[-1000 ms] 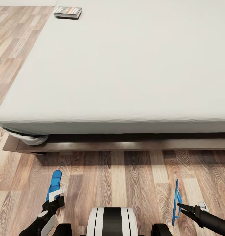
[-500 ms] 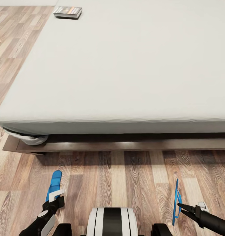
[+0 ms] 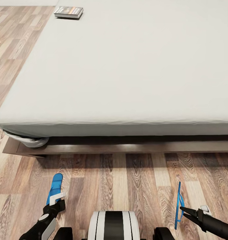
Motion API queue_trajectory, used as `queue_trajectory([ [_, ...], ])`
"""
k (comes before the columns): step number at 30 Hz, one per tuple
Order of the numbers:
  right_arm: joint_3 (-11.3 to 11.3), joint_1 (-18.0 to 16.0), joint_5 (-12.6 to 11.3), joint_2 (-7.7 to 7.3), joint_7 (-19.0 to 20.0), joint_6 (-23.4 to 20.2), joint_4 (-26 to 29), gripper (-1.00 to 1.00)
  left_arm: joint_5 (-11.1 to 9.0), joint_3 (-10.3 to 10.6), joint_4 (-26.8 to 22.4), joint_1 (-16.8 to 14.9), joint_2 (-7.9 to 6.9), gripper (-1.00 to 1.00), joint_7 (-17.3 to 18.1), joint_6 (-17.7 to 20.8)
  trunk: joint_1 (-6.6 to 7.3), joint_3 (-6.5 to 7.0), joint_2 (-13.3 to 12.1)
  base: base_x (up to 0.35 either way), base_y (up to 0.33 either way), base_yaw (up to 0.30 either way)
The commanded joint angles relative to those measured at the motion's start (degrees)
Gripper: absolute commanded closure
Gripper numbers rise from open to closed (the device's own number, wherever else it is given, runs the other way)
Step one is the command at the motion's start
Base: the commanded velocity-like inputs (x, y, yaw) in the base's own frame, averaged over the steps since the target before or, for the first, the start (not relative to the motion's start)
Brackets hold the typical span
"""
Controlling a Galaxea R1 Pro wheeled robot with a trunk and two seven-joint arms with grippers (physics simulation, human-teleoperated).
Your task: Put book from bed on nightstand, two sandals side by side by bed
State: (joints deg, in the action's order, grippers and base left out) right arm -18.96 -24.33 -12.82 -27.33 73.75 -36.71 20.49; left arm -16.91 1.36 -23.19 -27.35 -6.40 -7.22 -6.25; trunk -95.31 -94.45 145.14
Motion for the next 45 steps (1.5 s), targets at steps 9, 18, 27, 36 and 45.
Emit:
queue_trajectory([
  [9,-0.11,-0.01,-0.1,0.0,0.12,-0.46,-0.01,1.0,-0.93,0.31,0.34,0.02,-0.02,-1.0,-0.08,-0.17,0.01,0.19,-0.01,0.0,0.0,0.0],
  [18,-0.11,-0.01,-0.1,0.01,0.14,-0.47,-0.01,1.0,-0.93,0.31,0.34,0.02,-0.02,-1.0,-0.08,-0.17,0.24,2.19,-0.13,0.0,0.0,0.0],
  [27,-0.11,-0.01,-0.1,0.0,0.09,-0.47,-0.01,1.0,-0.93,0.31,0.34,0.02,-0.02,-1.0,-0.08,-0.17,0.34,3.07,-0.19,0.0,0.0,0.0],
  [36,-0.11,-0.01,-0.1,0.0,0.14,-0.47,-0.01,1.0,-0.94,0.31,0.34,0.02,-0.02,-1.0,-0.08,-0.17,0.5,4.4,-0.27,0.0,0.0,0.0],
  [45,-0.11,-0.01,-0.1,0.01,0.12,-0.47,-0.01,1.0,-0.93,0.31,0.34,0.02,-0.02,-1.0,-0.08,-0.17,0.73,6.4,-0.39,0.0,0.0,0.0],
])
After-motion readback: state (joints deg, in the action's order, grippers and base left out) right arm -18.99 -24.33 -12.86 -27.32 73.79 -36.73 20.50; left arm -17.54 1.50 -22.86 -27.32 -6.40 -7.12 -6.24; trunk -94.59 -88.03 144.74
